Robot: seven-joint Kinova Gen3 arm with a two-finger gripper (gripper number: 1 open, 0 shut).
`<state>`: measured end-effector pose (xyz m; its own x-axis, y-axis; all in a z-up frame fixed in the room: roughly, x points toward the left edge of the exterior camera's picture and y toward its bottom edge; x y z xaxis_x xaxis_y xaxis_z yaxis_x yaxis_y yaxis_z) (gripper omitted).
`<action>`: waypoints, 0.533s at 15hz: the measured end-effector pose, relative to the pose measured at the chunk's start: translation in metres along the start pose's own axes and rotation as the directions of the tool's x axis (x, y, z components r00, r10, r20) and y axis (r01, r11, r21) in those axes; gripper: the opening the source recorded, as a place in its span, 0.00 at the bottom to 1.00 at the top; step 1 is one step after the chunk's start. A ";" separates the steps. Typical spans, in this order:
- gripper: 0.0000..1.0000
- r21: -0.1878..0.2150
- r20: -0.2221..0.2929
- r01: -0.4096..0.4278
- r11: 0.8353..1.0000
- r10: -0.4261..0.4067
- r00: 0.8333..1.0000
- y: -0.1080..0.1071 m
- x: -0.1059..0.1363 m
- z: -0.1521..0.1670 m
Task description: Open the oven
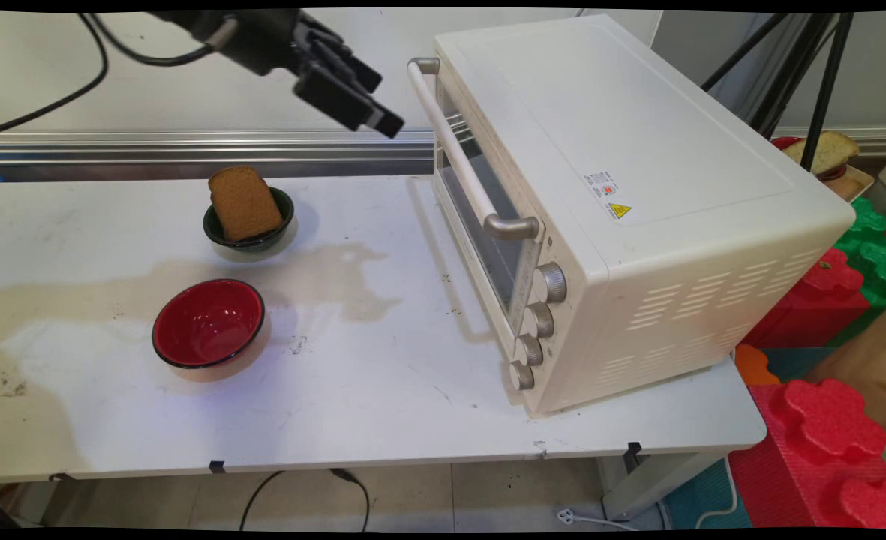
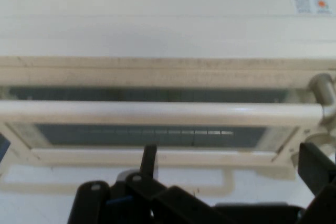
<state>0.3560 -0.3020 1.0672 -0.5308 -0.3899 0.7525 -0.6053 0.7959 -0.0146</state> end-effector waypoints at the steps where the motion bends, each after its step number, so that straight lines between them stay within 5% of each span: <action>1: 1.00 0.000 0.000 0.004 1.000 -0.004 1.000 -0.001 0.004 0.006; 8: 1.00 0.002 0.008 0.024 1.000 -0.024 1.000 -0.009 0.027 0.049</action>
<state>0.3178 -0.3419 1.0558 -0.5207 -0.4121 0.7476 -0.6187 0.7857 0.0022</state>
